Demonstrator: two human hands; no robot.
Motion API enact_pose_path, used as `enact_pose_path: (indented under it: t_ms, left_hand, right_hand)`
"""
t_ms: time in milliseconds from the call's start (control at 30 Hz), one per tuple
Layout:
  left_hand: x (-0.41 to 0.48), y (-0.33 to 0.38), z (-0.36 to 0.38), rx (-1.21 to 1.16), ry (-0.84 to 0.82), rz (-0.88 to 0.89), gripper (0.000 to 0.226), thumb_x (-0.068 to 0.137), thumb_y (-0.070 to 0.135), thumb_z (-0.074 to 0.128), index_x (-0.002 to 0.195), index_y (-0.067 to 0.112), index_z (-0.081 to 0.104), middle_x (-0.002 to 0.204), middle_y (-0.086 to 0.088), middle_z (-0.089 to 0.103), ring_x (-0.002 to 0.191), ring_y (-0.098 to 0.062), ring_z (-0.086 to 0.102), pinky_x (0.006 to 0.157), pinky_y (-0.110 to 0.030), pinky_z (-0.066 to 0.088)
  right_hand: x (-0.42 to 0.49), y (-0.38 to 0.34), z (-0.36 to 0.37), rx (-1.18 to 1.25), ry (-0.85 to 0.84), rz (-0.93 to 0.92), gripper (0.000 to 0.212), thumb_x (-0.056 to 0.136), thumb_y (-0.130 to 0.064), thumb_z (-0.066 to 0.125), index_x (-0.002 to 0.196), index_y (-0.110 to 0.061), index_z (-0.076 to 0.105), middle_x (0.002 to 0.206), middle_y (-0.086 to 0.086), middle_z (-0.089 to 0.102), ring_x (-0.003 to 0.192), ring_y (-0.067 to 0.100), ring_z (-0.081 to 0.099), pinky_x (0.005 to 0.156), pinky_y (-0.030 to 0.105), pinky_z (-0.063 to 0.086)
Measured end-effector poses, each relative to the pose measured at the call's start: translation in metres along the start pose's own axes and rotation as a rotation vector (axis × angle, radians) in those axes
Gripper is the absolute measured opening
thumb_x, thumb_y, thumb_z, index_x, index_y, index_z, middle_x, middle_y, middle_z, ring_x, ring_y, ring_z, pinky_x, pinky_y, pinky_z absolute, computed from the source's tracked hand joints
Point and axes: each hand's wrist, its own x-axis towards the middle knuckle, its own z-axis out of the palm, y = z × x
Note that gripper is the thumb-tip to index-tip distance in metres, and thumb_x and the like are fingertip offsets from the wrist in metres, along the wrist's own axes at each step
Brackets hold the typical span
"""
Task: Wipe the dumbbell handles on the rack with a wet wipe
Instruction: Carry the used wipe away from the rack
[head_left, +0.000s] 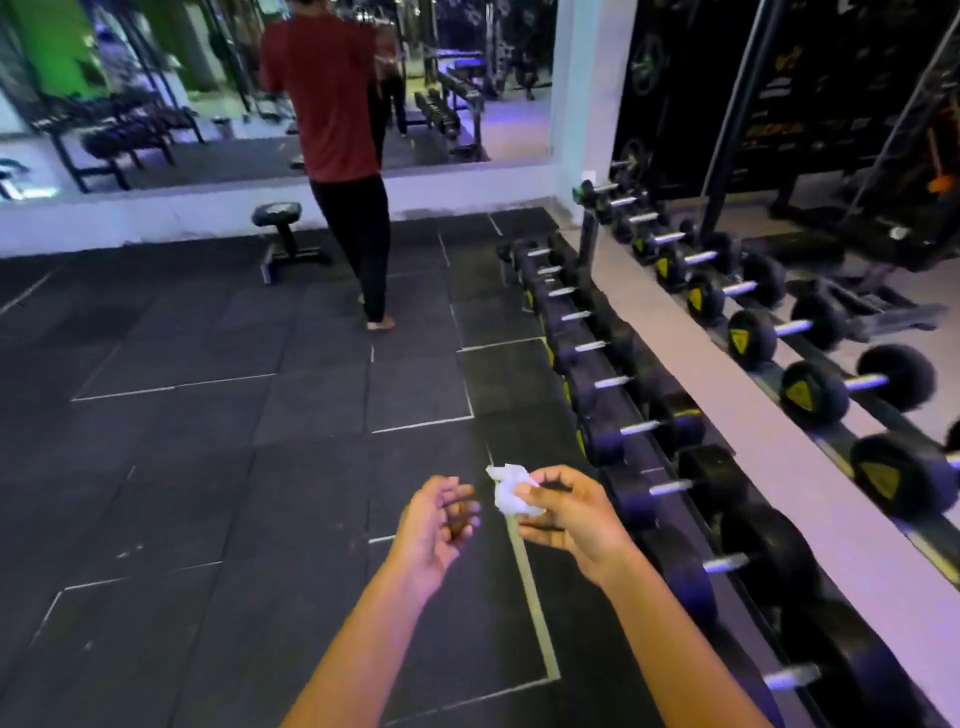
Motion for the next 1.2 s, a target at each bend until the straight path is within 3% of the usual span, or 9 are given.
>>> enact_pose_path:
  t_ms: [167, 433, 800, 967, 1100, 1200]
  left_hand:
    - [0.063, 0.06, 0.016, -0.119, 0.017, 0.033, 0.027, 0.092, 0.024, 0.049, 0.092, 0.003, 0.068, 0.072, -0.01, 0.065, 0.061, -0.018, 0.058, 0.055, -0.023, 0.046]
    - [0.207, 0.152, -0.007, -0.19, 0.137, 0.013, 0.025, 0.091, 0.02, 0.049, 0.091, 0.003, 0.068, 0.069, -0.008, 0.066, 0.063, -0.017, 0.059, 0.056, -0.021, 0.046]
    - [0.419, 0.372, 0.004, -0.119, 0.096, 0.047, 0.017, 0.09, 0.011, 0.05, 0.089, 0.003, 0.065, 0.064, -0.008, 0.065, 0.052, -0.013, 0.061, 0.047, -0.017, 0.048]
    - [0.511, 0.44, 0.024, -0.144, 0.07, 0.013, 0.018, 0.091, 0.01, 0.05, 0.089, 0.0, 0.065, 0.066, -0.01, 0.064, 0.054, -0.016, 0.061, 0.047, -0.017, 0.05]
    - [0.604, 0.494, 0.046, -0.128, 0.109, 0.015, 0.018, 0.093, 0.007, 0.049, 0.086, -0.001, 0.065, 0.066, -0.011, 0.064, 0.062, -0.019, 0.059, 0.047, -0.017, 0.05]
    - [0.67, 0.546, 0.07, -0.148, 0.131, 0.001, 0.015, 0.092, 0.003, 0.051, 0.087, -0.001, 0.065, 0.07, -0.012, 0.064, 0.067, -0.021, 0.059, 0.048, -0.019, 0.052]
  right_hand:
    - [0.099, -0.049, 0.014, 0.044, -0.052, -0.01, 0.015, 0.083, -0.001, 0.07, 0.095, -0.004, 0.062, 0.1, 0.019, 0.071, 0.088, 0.034, 0.071, 0.073, 0.039, 0.058]
    - [0.281, -0.091, 0.084, -0.034, -0.124, 0.02, 0.017, 0.081, 0.004, 0.067, 0.097, 0.0, 0.071, 0.095, 0.017, 0.074, 0.089, 0.027, 0.072, 0.076, 0.032, 0.057]
    - [0.525, -0.191, 0.177, 0.051, -0.111, 0.064, 0.026, 0.08, 0.007, 0.06, 0.104, 0.003, 0.07, 0.105, 0.016, 0.072, 0.098, 0.026, 0.07, 0.071, 0.027, 0.057]
    - [0.625, -0.223, 0.197, 0.061, -0.18, 0.11, 0.026, 0.083, 0.006, 0.057, 0.104, 0.003, 0.071, 0.105, 0.014, 0.073, 0.103, 0.024, 0.068, 0.079, 0.026, 0.056]
    - [0.737, -0.255, 0.205, 0.063, -0.2, 0.12, 0.025, 0.084, 0.011, 0.054, 0.094, -0.003, 0.072, 0.096, 0.009, 0.075, 0.093, 0.018, 0.071, 0.083, 0.025, 0.055]
    - [0.826, -0.289, 0.217, 0.037, -0.229, 0.092, 0.034, 0.08, 0.014, 0.056, 0.11, 0.002, 0.067, 0.112, 0.015, 0.07, 0.109, 0.025, 0.065, 0.094, 0.03, 0.052]
